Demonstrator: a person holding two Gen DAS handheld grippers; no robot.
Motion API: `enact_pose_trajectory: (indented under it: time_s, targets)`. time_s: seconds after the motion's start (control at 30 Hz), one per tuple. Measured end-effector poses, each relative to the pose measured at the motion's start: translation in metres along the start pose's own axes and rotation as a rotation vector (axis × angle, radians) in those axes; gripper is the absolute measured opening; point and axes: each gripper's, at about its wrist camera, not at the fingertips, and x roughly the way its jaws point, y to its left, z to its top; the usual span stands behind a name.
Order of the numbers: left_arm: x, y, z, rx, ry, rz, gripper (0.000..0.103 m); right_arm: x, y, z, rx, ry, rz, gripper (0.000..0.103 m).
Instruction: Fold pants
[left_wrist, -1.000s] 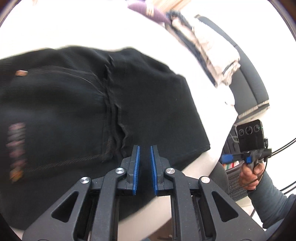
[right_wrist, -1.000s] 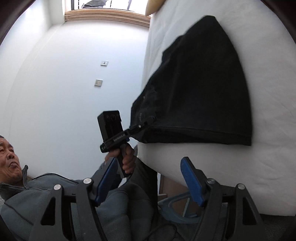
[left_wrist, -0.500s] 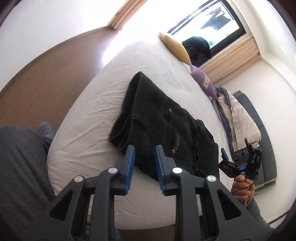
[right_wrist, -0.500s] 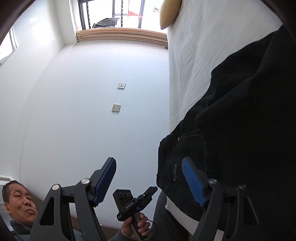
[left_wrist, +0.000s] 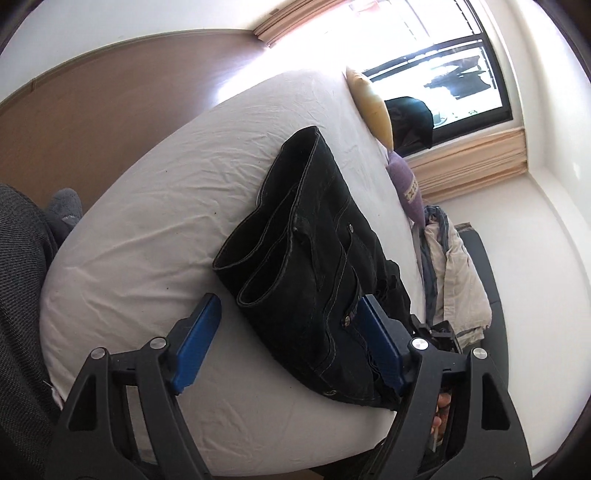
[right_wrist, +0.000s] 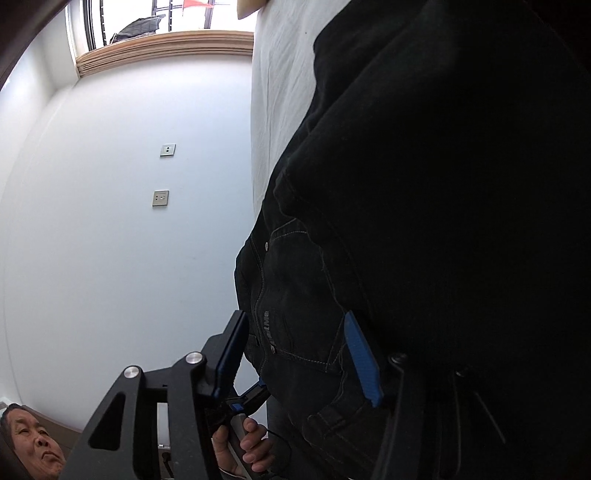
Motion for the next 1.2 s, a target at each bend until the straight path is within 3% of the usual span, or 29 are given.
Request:
enact_pose_trajectory:
  time_s: [0.3,0.33,0.4,0.53,0.97,1.13,1.2]
  targets:
    - [0.034,0.01,0.01,-0.103,-0.032,-0.058,0.072,-0.003,0.003,-0.002,-0.002,-0.009,0.012,0.058]
    - [0.036,0.011,0.012,-0.119,-0.024,-0.071,0.068,-0.004,0.002,-0.002,-0.002,-0.01,0.015,0.058]
    - [0.043,0.014,0.015,-0.149,-0.004,-0.066,0.041,-0.006,0.002,-0.002,0.0,-0.009,0.018,0.057]
    - [0.047,0.021,0.018,-0.182,0.001,-0.087,0.024,-0.006,0.002,-0.003,-0.002,-0.006,0.008,0.057]
    - [0.016,-0.04,0.03,-0.038,-0.055,-0.105,0.013,-0.007,0.002,-0.008,-0.01,-0.023,-0.002,0.057]
    - [0.005,-0.115,0.034,0.138,-0.07,-0.123,0.012,-0.013,0.0,-0.008,0.016,-0.029,0.024,0.058]
    - [0.01,-0.158,0.029,0.256,-0.063,-0.128,0.012,-0.026,0.003,-0.007,0.048,-0.046,0.036,0.067]
